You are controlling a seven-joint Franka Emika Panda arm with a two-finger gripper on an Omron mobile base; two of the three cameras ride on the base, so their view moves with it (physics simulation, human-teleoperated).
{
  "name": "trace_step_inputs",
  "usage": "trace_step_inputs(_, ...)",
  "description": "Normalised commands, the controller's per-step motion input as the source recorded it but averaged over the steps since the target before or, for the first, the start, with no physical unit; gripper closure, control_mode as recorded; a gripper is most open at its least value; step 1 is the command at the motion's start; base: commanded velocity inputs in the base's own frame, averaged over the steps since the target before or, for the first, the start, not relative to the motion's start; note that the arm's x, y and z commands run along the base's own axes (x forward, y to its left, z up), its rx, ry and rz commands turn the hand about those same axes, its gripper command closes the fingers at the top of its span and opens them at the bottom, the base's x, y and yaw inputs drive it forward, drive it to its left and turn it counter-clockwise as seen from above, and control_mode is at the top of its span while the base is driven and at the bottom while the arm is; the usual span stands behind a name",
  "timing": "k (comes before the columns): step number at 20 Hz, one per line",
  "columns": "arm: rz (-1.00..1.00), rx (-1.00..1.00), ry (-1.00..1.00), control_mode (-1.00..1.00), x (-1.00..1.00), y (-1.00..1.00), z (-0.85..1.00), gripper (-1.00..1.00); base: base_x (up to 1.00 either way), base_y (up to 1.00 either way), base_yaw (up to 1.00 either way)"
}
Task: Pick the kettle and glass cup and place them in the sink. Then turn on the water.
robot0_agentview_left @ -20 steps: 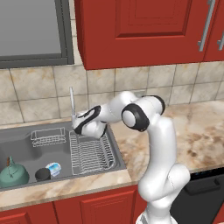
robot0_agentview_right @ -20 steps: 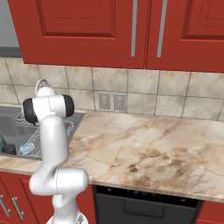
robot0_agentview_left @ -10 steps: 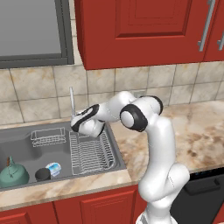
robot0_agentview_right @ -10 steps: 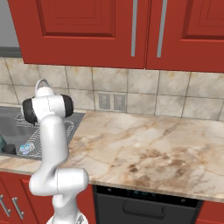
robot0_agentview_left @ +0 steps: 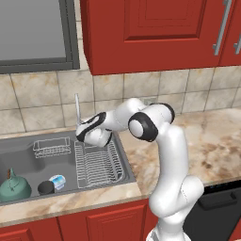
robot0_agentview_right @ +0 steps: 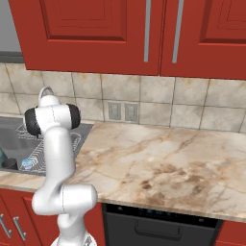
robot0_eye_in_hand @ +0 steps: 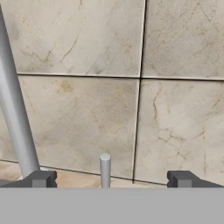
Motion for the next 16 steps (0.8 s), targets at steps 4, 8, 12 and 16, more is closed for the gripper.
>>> trace_step_inputs(4,0.00,0.00,-0.05,-1.00,0.03,0.00,-0.14,-1.00,0.00,0.00,0.00)
trace_step_inputs(8,0.00,0.00,-0.06,-1.00,0.06,-0.01,-0.17,-1.00,0.00,0.00,0.00)
trace_step_inputs(12,0.00,0.01,-0.08,-1.00,0.03,-0.08,-0.23,-1.00,0.00,0.00,0.00)
trace_step_inputs(16,0.00,0.00,-0.07,-1.00,0.02,-0.01,-0.23,-1.00,0.00,0.00,0.00)
